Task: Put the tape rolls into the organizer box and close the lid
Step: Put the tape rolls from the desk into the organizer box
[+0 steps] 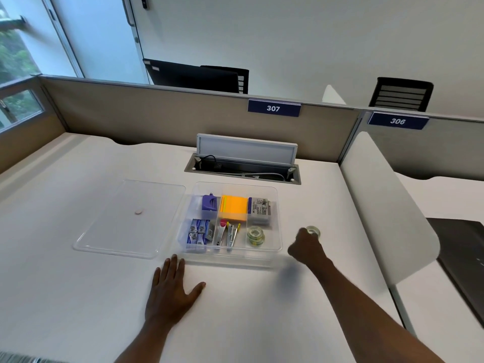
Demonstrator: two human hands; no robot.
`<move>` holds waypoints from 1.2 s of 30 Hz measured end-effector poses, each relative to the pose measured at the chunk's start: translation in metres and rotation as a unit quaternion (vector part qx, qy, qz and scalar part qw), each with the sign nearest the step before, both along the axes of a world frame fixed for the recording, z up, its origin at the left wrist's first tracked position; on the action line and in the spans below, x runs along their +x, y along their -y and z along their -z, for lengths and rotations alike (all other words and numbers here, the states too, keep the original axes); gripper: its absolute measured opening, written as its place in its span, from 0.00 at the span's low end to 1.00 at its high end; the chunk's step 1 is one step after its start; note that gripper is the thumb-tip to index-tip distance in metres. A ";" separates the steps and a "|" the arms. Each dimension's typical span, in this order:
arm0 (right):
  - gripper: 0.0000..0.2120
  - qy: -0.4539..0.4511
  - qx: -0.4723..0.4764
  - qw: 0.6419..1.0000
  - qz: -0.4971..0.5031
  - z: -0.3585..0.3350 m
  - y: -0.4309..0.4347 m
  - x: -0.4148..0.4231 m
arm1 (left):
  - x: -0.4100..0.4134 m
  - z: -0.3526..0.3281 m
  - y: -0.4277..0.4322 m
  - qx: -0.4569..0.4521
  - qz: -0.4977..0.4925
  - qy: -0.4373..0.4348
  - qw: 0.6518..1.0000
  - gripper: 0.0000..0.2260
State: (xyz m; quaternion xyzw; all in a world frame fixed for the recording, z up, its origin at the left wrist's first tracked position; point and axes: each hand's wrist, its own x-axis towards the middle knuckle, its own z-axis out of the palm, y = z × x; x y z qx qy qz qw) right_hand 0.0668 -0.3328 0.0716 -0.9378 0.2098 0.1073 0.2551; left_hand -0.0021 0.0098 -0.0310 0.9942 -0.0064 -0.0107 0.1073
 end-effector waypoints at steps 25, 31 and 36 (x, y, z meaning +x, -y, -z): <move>0.12 0.118 0.000 0.990 0.072 0.000 -0.002 0.051 | 0.001 0.004 -0.001 -0.004 -0.005 0.006 1.000 0.43; 0.24 -0.023 -0.090 0.996 0.019 0.031 0.039 0.040 | -0.001 0.003 -0.002 -0.012 -0.002 0.003 1.000 0.42; 0.20 0.014 -0.132 0.991 -0.030 0.048 0.045 0.027 | 0.000 0.001 0.000 -0.019 -0.001 0.006 1.000 0.42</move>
